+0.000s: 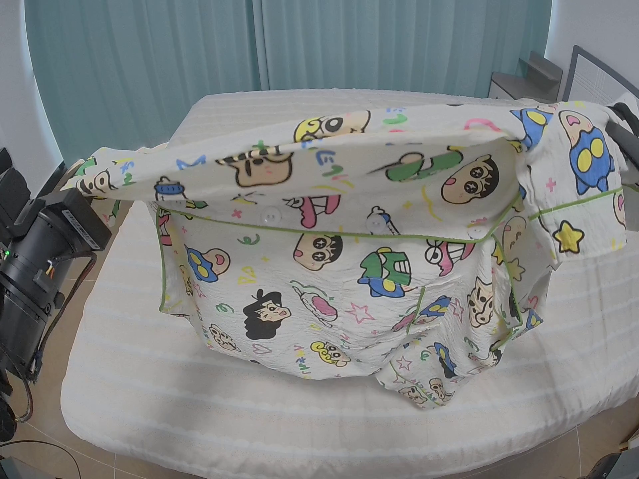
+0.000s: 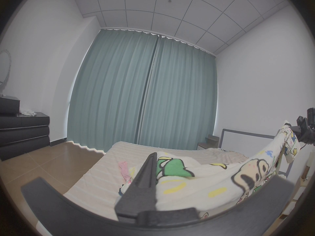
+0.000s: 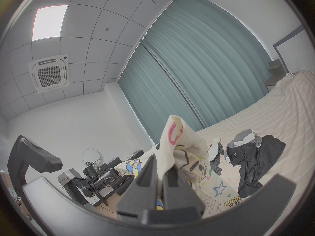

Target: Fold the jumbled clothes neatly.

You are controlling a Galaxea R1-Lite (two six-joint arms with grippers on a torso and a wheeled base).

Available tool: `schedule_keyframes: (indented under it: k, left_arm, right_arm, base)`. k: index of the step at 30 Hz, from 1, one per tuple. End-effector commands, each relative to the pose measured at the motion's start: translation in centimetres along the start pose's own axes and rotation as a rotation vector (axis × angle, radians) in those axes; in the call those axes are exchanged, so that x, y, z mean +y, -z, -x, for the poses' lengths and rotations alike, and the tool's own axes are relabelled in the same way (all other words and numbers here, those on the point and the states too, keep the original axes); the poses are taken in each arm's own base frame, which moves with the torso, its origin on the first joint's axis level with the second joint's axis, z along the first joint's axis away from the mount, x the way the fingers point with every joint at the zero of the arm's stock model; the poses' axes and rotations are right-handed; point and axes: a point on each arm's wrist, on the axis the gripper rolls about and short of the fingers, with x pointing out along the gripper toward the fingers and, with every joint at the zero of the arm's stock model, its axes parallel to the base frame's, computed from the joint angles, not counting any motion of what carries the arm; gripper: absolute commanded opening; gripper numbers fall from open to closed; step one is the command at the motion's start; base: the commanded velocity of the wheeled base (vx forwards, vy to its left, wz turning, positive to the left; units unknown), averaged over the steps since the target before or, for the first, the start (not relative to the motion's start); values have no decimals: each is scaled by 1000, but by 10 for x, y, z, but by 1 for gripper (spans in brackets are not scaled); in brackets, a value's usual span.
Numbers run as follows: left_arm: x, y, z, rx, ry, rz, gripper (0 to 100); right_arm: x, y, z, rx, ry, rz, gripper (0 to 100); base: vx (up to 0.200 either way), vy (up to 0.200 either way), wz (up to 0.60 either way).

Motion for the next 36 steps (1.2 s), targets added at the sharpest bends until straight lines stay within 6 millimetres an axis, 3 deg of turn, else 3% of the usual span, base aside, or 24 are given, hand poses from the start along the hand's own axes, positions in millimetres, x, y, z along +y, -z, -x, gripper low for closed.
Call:
schedule_keyframes:
  k: [1, 36]
  left_arm:
    - [2, 1, 3, 4, -1, -7, 0]
    - [1, 6, 10, 28, 23, -18, 0]
  right_arm:
    - [-1, 3, 0, 11, 4, -4, 0]
    - [-2, 10, 11, 17, 15, -5, 0]
  base:
    - [0, -200, 0]
    - [0, -200, 0]
